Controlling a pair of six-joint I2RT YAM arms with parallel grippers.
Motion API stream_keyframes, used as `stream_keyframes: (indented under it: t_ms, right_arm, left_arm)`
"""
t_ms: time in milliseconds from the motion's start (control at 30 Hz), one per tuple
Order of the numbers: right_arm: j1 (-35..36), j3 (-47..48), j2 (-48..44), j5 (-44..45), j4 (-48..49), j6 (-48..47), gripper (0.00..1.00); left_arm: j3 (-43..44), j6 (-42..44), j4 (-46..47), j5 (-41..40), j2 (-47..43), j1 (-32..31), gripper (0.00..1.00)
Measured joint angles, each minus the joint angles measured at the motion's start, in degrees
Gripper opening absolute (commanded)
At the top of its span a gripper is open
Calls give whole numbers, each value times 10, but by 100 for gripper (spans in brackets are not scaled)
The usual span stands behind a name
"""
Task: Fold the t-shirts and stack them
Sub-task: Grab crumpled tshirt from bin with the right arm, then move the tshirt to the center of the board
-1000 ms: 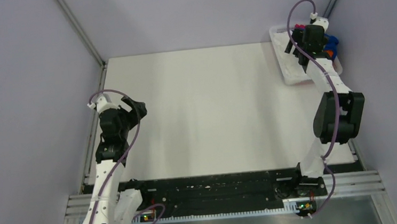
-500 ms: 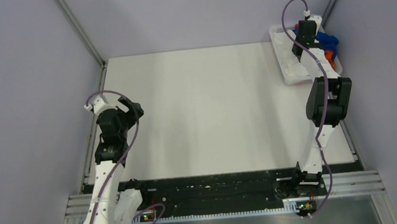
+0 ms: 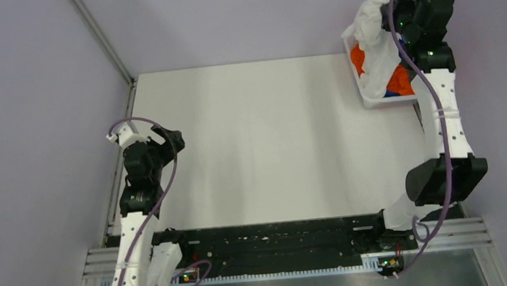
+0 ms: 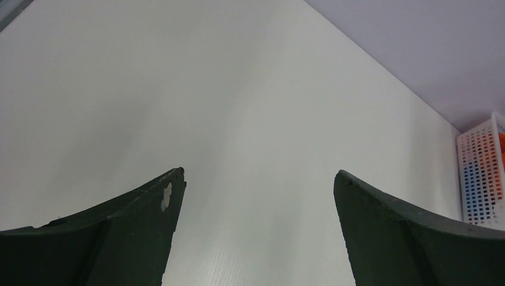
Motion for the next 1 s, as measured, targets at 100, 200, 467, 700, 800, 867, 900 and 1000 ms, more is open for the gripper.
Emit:
stream_keyframes:
  t_ms: [100,200,467,700,800,867,900,1000]
  right_arm:
    - [36,22,-52,-54,20,2,0]
    - [108,53,-69,-106,35,-1,0]
    - [263,106,-28,-205,10,-4,0]
    - [361,125,4,-253,-13,-16,0]
    - [362,78,-15,-236,4,-21,0]
    - [354,-3,-50,-204,14,-21,0]
    - [348,-49,-69,-195,20,-19,0]
    - [286,-251,-143,-203,61,18,22]
  left_arm:
    - [0,1,0,10,-2,0,99]
    - [0,1,-1,14,-7,0,99]
    - [0,1,-5,14,-20,0,99]
    - [0,0,-22,6,-38,0,99]
    - [0,-3,-29,-4,-44,0,99]
    - [0,-7,-33,-6,-45,0,99]
    - [0,-10,-34,-8,-45,0,99]
    - [0,-20,-34,-10,-35,0,99]
